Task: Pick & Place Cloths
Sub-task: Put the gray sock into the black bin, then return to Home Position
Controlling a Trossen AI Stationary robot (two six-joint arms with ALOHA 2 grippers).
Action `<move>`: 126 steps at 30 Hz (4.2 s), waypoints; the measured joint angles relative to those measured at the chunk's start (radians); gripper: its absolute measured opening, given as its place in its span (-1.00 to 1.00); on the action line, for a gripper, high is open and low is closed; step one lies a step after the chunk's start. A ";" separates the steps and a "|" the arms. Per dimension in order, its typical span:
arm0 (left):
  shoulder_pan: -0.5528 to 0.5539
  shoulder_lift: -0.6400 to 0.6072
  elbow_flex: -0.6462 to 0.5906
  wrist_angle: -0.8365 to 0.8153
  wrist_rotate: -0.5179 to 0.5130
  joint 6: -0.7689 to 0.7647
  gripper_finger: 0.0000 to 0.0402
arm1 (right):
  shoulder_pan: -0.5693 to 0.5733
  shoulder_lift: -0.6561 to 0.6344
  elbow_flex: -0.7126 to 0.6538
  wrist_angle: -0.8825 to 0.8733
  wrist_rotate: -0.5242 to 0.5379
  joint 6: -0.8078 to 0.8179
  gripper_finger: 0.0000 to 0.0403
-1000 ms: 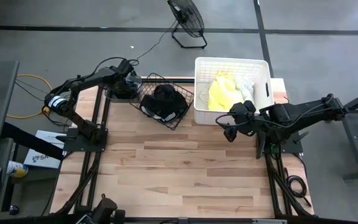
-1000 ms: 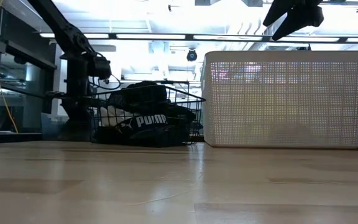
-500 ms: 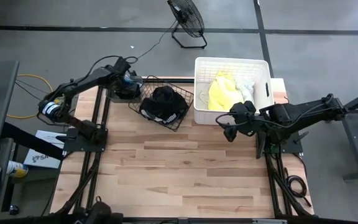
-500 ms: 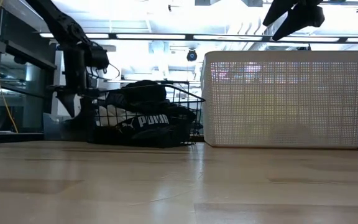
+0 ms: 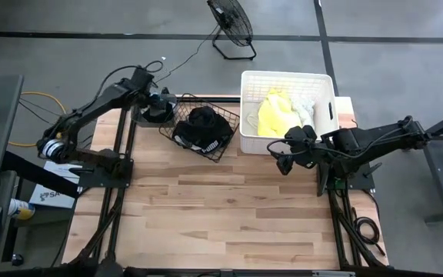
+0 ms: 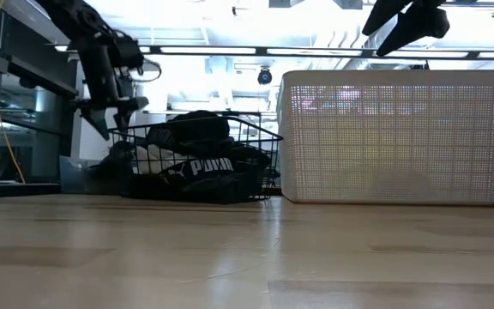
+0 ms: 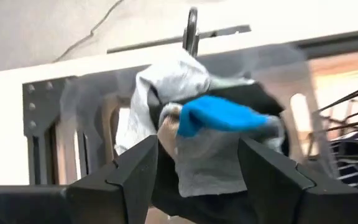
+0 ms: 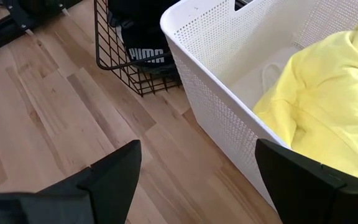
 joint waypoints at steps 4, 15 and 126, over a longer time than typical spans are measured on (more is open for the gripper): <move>0.000 -0.077 0.018 -0.001 0.062 0.039 0.09 | 0.000 0.000 0.000 0.000 0.005 -0.006 0.53; -0.093 -0.285 0.028 0.008 0.207 0.088 0.09 | 0.000 0.000 0.000 0.000 -0.032 -0.035 0.53; -0.792 -1.252 -0.895 0.620 0.284 0.204 0.09 | -0.428 -1.022 -1.094 1.036 -1.004 -0.253 0.53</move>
